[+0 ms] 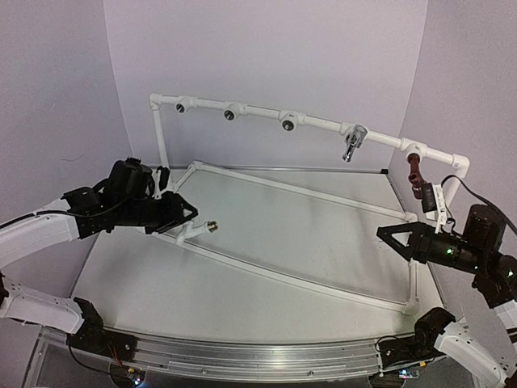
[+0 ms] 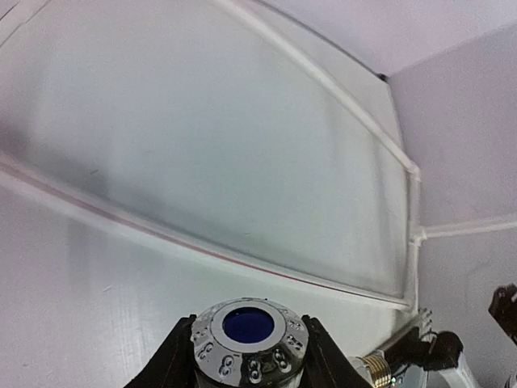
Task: Install the water faucets
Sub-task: Pick up the water faucet from the center of the board, then pass from the left arm to the right
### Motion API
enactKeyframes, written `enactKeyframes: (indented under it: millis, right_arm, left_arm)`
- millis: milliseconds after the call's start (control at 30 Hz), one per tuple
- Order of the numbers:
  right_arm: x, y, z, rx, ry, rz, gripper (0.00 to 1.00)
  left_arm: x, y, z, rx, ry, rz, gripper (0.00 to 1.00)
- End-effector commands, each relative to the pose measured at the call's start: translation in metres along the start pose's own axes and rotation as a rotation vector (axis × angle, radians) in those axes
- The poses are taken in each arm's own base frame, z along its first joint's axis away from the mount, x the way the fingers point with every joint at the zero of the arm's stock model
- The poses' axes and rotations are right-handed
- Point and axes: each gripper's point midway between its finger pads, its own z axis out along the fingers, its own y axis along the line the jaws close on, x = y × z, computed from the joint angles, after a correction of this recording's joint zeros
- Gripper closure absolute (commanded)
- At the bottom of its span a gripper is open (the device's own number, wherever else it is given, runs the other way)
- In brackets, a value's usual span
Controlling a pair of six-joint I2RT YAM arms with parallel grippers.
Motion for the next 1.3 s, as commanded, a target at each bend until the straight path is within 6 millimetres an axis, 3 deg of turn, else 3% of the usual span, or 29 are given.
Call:
enactKeyframes:
  millis: [0, 200, 333, 367, 500, 633, 733, 833, 933, 1100, 1267]
  right_arm:
    - [-0.019, 0.052, -0.009, -0.192, 0.014, -0.104, 0.02]
    - [-0.056, 0.09, -0.022, -0.264, -0.037, -0.153, 0.02]
    - [-0.085, 0.095, 0.0, -0.244, 0.013, -0.132, 0.02]
    - [-0.089, 0.088, 0.012, -0.213, 0.048, -0.109, 0.02]
    - [-0.121, 0.099, 0.033, -0.245, 0.049, -0.109, 0.02]
    - [-0.141, 0.107, 0.053, -0.244, 0.034, -0.121, 0.03]
    - [-0.128, 0.112, 0.09, -0.199, 0.094, -0.142, 0.04]
    - [-0.092, 0.153, 0.128, -0.16, 0.164, -0.284, 0.04]
    - [-0.073, 0.172, 0.165, -0.095, 0.201, -0.368, 0.03]
    - [-0.067, 0.164, 0.205, 0.009, 0.17, -0.372, 0.08]
    - [-0.066, 0.156, 0.237, 0.05, 0.13, -0.336, 0.17]
  left_arm:
    - [-0.013, -0.085, -0.006, 0.097, -0.115, 0.194, 1.0]
    - [-0.004, -0.149, -0.004, 0.172, -0.136, 0.32, 1.0]
    - [-0.022, -0.176, -0.007, 0.186, -0.195, 0.319, 1.0]
    - [-0.029, -0.179, -0.01, 0.181, -0.221, 0.3, 1.0]
    - [-0.057, -0.175, -0.021, 0.116, -0.322, 0.163, 1.0]
    - [-0.066, -0.167, -0.027, 0.073, -0.354, 0.053, 1.0]
    - [-0.067, -0.166, -0.028, 0.065, -0.35, 0.014, 1.0]
    - [-0.07, -0.164, -0.031, 0.05, -0.355, 0.01, 1.0]
    - [-0.073, -0.156, -0.04, 0.018, -0.374, 0.001, 1.0]
    - [-0.074, -0.142, -0.064, 0.033, -0.394, -0.038, 1.0]
    - [-0.07, -0.134, -0.073, 0.048, -0.39, -0.067, 1.0]
